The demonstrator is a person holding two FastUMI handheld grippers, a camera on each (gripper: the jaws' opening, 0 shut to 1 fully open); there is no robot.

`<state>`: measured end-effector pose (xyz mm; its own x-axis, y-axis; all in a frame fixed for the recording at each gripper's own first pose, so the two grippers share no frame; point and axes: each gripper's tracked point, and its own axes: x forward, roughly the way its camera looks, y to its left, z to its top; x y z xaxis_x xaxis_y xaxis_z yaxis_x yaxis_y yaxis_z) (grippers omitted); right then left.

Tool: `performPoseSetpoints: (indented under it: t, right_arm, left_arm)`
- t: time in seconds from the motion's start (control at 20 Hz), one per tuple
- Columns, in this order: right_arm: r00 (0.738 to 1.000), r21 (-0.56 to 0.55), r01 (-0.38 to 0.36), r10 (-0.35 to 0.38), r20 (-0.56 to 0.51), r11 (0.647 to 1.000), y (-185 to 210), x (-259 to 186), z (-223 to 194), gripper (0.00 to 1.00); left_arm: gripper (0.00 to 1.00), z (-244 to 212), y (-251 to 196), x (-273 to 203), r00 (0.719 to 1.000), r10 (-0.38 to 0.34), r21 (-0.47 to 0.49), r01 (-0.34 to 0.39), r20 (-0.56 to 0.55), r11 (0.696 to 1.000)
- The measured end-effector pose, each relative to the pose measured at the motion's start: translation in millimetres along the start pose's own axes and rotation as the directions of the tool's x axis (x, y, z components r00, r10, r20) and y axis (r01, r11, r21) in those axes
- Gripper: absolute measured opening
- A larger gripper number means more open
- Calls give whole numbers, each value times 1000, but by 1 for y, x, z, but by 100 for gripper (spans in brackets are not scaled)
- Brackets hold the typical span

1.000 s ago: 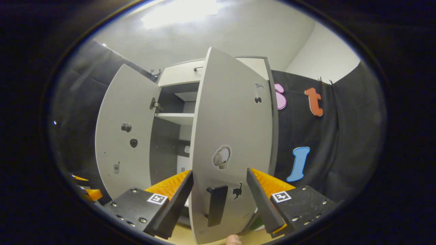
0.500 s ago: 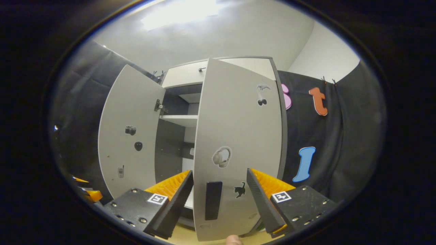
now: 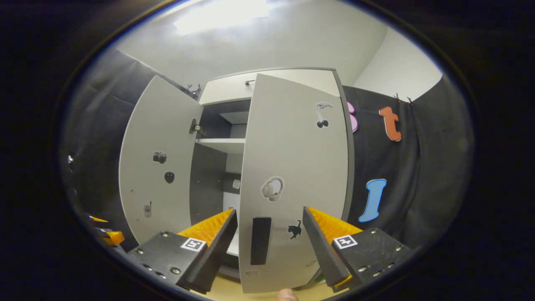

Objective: Grasp the bottle in the cabinet with the left hand and place it on the coaster, then close the right door with the right hand and the left door with the left hand.

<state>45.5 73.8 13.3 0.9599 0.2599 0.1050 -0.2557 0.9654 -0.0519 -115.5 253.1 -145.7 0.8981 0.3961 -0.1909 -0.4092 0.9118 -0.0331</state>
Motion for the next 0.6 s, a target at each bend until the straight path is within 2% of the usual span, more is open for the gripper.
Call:
performPoseSetpoints:
  t: [0.45,0.5,0.6]
  right_arm:
    - [1000,-2,29,-29,7,1000,5,2,3,92]
    - [1000,-3,30,-30,9,1000,7,3,4,95]
    - [999,-1,32,-32,13,999,9,3,4,95]
  left_arm:
    - [93,14,22,31,999,22,-1,-22,41,1000]
    - [93,16,24,34,999,22,1,-22,47,1000]
    - [93,19,27,42,998,25,9,-26,54,1000]
